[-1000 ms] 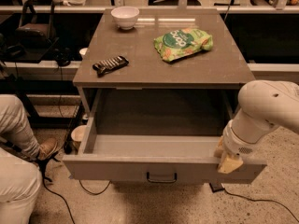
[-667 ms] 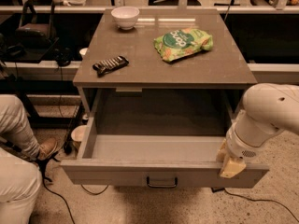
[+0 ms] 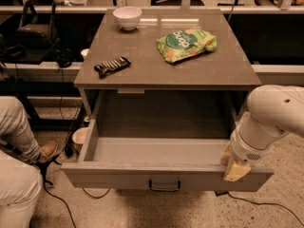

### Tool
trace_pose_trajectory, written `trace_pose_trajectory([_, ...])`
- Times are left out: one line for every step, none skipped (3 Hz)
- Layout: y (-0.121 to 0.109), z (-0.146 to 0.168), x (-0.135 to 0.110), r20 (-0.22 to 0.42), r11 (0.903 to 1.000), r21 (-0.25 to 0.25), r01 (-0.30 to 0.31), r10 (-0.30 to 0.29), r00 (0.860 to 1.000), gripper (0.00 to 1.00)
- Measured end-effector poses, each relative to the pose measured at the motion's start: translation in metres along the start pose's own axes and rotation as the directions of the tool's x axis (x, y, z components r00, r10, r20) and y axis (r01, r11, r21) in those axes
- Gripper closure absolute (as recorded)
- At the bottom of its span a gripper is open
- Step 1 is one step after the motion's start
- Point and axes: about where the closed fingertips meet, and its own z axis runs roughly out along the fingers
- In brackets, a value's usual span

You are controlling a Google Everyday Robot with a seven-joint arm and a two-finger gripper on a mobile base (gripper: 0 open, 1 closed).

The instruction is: Open top drawer

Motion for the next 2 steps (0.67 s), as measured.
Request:
trace_pose_trajectory([0.0006,0.0004,0.0,-0.001,1.0,-0.001,0.0,0.0,1.0,0.59])
trace_pose_trajectory([0.0012,0.0009,0.0001,-0.001,1.0,-0.003,0.001,-0.001,1.0,0.36])
